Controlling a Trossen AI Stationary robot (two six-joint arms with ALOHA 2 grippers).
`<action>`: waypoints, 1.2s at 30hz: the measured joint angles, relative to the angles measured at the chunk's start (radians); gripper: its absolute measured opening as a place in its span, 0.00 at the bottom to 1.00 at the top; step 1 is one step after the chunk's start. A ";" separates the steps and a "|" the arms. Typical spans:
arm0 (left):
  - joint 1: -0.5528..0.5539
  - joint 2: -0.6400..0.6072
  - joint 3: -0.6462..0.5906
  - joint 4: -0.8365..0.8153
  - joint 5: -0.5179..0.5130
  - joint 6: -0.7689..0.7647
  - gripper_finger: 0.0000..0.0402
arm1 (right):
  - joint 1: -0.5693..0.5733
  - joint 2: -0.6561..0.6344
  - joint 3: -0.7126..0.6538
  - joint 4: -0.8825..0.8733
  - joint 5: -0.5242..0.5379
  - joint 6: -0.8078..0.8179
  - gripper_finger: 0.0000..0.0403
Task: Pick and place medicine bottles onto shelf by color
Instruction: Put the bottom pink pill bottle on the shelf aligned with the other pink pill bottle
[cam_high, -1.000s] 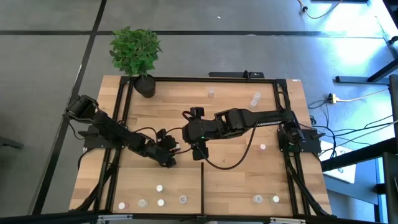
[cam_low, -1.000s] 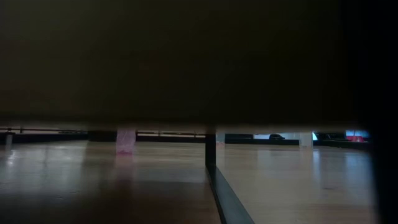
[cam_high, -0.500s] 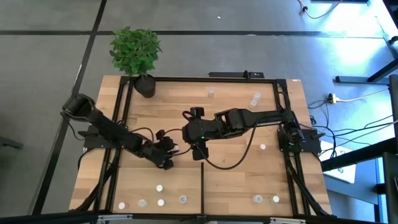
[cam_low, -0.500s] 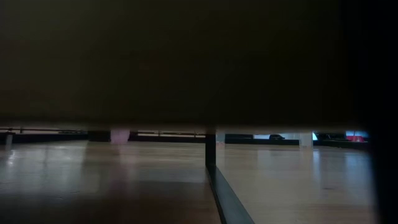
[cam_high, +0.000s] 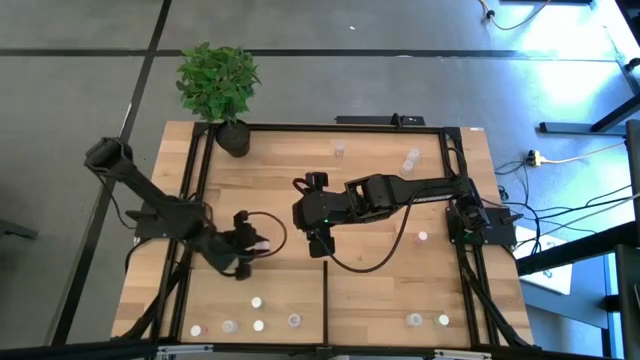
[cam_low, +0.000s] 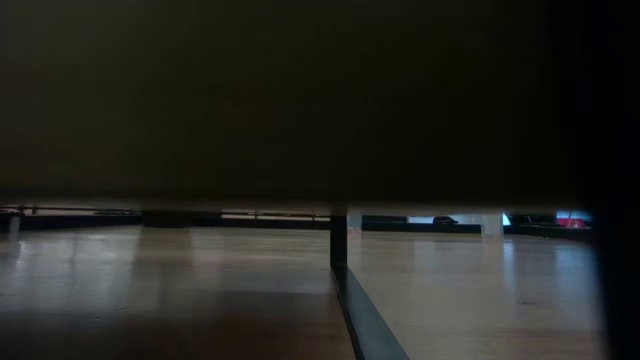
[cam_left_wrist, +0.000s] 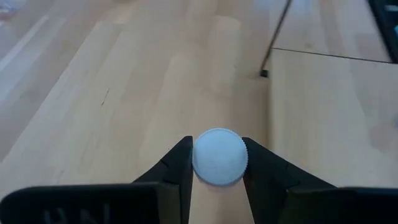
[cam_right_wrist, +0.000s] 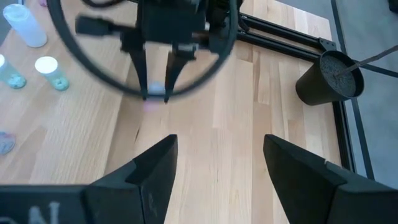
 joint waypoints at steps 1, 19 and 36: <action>-0.014 -0.022 0.000 -0.022 0.000 -0.010 0.25 | 0.000 0.000 0.000 0.000 0.000 0.000 0.59; -0.255 -0.207 0.000 -0.159 0.004 -0.020 0.25 | -0.001 0.000 0.000 0.031 0.000 0.001 0.59; -0.417 -0.207 0.000 -0.192 0.003 -0.110 0.25 | 0.000 0.000 0.000 0.047 -0.557 -0.198 0.59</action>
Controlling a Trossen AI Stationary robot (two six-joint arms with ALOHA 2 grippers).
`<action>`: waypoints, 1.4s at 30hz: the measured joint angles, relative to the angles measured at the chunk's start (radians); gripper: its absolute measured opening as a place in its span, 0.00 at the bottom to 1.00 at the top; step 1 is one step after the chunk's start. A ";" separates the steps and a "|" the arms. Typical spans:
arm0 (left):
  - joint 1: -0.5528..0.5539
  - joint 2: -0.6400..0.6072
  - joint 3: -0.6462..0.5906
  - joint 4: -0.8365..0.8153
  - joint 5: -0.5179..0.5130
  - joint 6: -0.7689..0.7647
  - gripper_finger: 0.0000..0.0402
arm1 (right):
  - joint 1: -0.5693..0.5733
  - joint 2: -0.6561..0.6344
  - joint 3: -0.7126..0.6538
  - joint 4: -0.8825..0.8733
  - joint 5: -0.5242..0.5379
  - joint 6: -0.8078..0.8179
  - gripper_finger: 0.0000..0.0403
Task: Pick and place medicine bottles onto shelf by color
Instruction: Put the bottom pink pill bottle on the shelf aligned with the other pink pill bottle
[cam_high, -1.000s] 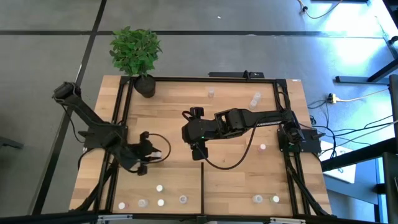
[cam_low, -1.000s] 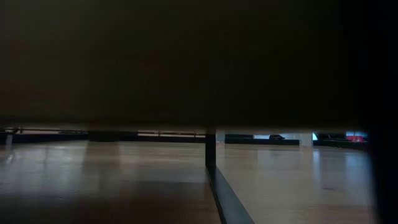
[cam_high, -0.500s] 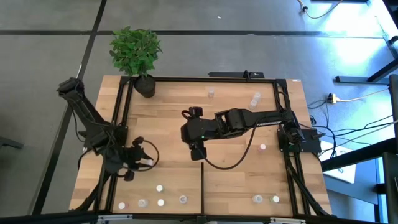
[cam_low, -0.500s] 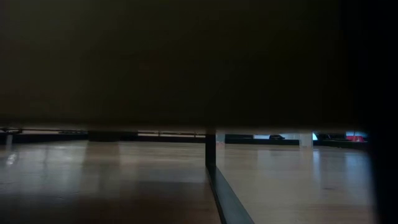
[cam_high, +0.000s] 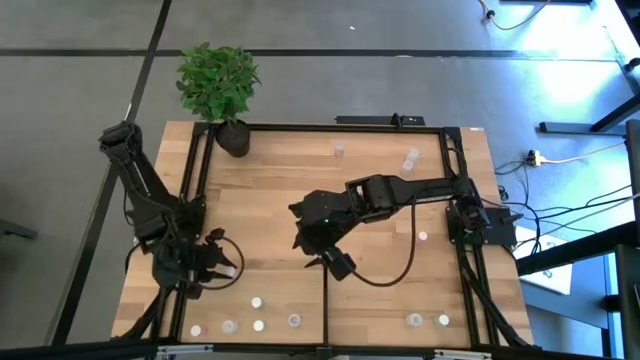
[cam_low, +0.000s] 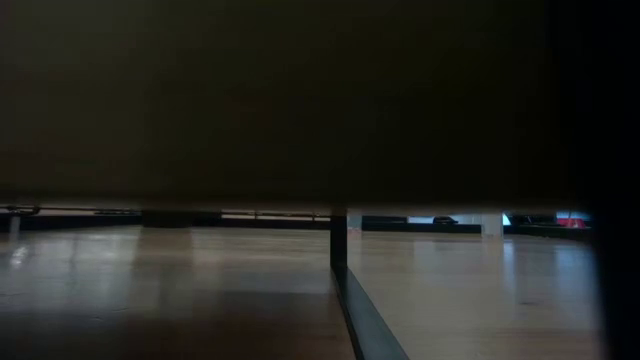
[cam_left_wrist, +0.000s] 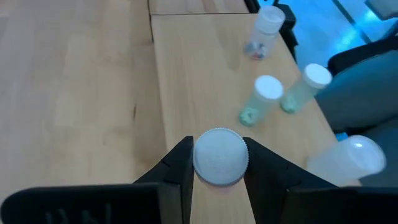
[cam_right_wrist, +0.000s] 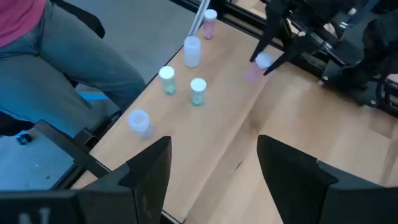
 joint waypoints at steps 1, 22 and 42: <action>-0.007 0.000 0.000 0.000 0.000 -0.007 0.25 | 0.000 0.000 0.000 0.000 0.000 0.000 0.59; -0.125 0.001 -0.001 0.022 -0.074 -0.078 0.25 | -0.001 0.000 0.000 0.000 0.000 0.011 0.59; -0.088 0.001 0.027 0.098 -0.057 0.059 0.25 | -0.001 0.000 0.000 0.000 0.000 0.012 0.59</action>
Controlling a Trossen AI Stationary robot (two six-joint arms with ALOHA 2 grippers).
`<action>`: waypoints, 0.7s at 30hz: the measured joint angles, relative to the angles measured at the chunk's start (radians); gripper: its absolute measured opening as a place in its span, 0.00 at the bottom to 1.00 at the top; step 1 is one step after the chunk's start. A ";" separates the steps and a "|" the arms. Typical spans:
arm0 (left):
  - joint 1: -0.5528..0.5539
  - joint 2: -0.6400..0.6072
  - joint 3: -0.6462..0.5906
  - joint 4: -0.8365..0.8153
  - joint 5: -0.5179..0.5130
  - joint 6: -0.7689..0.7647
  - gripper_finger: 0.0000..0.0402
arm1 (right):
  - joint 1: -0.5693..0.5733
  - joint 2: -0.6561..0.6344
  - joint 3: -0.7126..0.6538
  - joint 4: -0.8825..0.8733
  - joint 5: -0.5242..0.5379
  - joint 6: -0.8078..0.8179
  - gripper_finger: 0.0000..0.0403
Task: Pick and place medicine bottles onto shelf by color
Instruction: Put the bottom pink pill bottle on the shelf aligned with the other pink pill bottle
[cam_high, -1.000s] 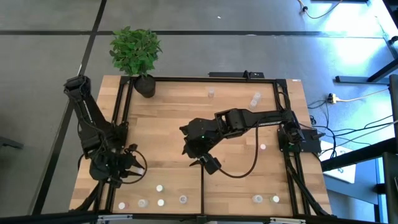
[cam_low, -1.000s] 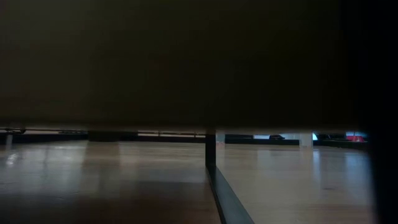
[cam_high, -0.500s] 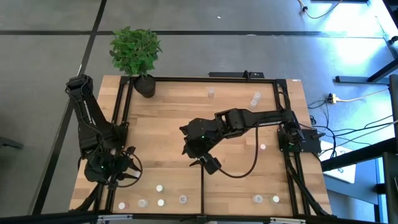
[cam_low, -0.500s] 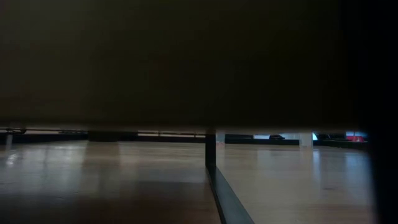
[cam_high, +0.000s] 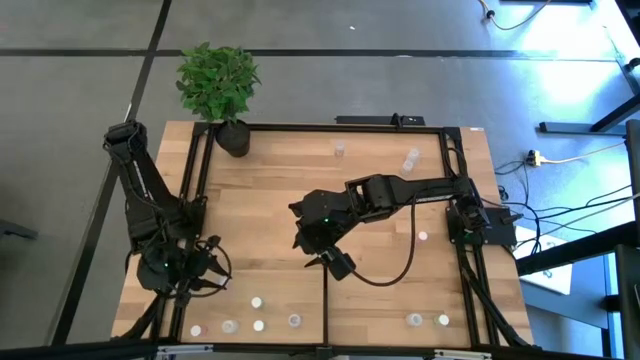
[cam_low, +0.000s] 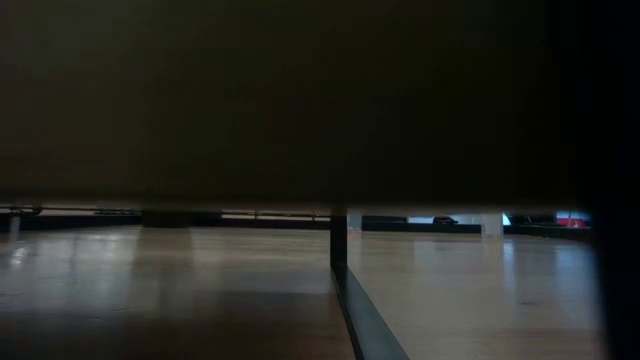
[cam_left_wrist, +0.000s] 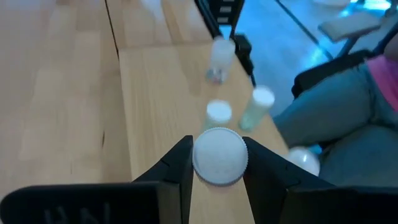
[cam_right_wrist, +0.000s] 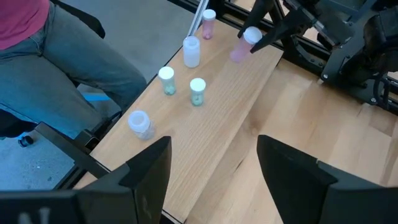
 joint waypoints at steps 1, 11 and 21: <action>0.009 0.000 0.014 0.001 0.003 0.018 0.25 | 0.000 0.000 0.000 0.000 0.000 0.000 0.59; 0.072 0.061 0.200 -0.201 0.061 0.059 0.25 | 0.000 0.000 0.000 0.000 0.000 0.000 0.59; 0.090 0.252 0.487 -0.595 0.141 -0.128 0.24 | 0.000 0.000 0.000 0.001 0.000 0.000 0.59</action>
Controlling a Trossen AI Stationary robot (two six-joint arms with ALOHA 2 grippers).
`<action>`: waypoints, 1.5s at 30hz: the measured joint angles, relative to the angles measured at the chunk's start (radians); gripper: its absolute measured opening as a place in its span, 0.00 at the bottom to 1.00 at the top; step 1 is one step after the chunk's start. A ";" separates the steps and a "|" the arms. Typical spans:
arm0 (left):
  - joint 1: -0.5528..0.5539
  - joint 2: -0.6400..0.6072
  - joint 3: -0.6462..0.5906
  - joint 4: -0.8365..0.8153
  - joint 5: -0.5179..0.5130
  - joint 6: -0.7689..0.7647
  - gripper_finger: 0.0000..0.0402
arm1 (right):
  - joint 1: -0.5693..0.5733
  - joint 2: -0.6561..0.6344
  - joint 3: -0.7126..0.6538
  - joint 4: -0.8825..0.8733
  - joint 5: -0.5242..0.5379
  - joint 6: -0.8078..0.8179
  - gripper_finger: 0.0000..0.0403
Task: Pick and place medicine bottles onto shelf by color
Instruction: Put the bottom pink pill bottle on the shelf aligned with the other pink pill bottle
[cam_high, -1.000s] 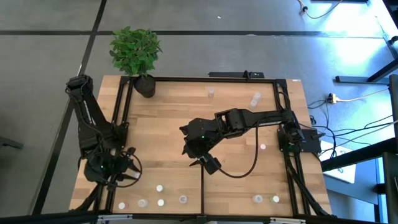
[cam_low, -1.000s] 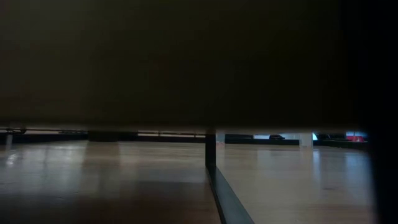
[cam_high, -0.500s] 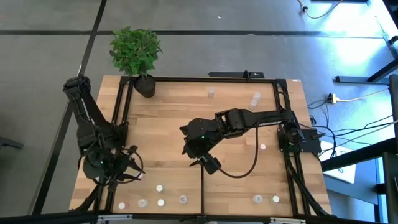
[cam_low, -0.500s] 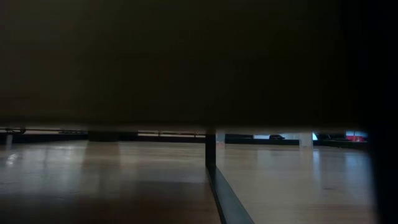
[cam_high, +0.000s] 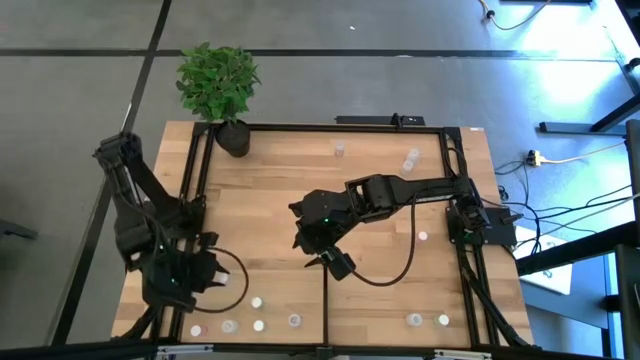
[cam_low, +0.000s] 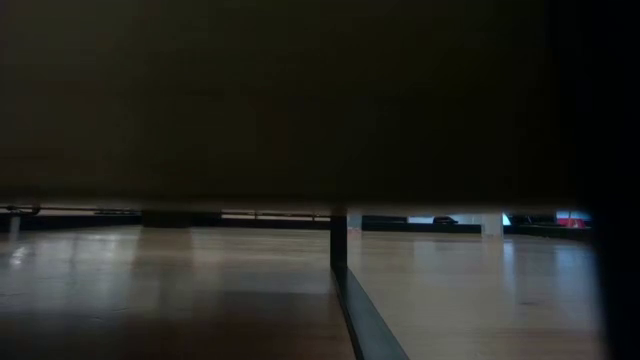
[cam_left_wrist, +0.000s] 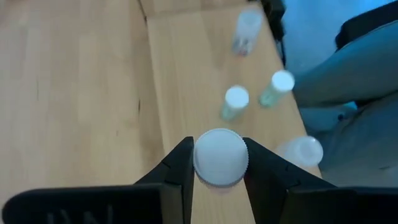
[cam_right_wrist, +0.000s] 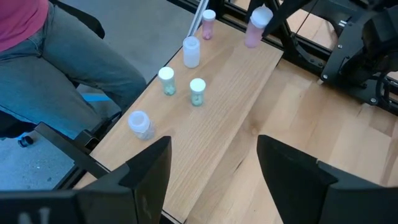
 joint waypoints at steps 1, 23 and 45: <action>-0.001 0.015 0.011 -0.019 0.009 -0.029 0.24 | 0.000 0.000 0.000 0.000 0.000 0.000 0.59; -0.124 0.179 0.017 -0.114 0.077 -0.645 0.25 | 0.000 0.000 0.000 0.003 0.000 0.000 0.59; -0.209 0.274 0.017 -0.156 0.038 -0.950 0.25 | 0.000 0.000 0.000 0.003 0.000 0.000 0.59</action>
